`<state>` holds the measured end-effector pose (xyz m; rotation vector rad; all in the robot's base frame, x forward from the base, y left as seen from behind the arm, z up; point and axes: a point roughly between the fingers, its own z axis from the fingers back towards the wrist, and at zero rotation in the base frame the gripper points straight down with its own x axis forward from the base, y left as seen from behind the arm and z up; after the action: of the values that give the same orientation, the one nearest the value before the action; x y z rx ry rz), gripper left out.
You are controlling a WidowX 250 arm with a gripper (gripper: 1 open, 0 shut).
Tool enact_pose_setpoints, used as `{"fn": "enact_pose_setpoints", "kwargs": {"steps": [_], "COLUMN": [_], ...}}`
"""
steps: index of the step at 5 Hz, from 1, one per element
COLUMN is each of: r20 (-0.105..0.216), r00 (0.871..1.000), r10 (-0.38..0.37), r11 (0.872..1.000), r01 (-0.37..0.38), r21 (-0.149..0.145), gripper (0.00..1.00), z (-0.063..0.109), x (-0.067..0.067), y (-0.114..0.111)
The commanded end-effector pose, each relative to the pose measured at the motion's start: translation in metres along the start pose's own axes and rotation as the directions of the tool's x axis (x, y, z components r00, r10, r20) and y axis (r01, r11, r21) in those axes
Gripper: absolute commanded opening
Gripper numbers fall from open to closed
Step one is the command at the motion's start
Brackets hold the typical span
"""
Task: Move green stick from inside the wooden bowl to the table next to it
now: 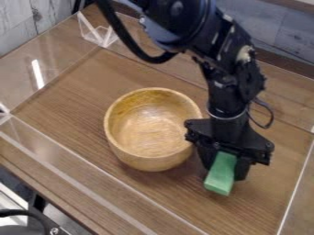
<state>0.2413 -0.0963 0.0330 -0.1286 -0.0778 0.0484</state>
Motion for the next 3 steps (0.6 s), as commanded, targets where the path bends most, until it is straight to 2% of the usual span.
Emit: {"fn": "enact_pose_setpoints", "kwargs": {"steps": [1,3], "r20": [0.018,0.0], "r00": [1.0,1.0], "r10": [-0.011,-0.015], "r11": [1.0,1.0], "r01": [0.011,0.015], "r21": [-0.009,0.001], "gripper": [0.0,0.0], "z": [0.003,0.0005], "x": [0.0011,-0.003], "y": [-0.005,-0.0036]}}
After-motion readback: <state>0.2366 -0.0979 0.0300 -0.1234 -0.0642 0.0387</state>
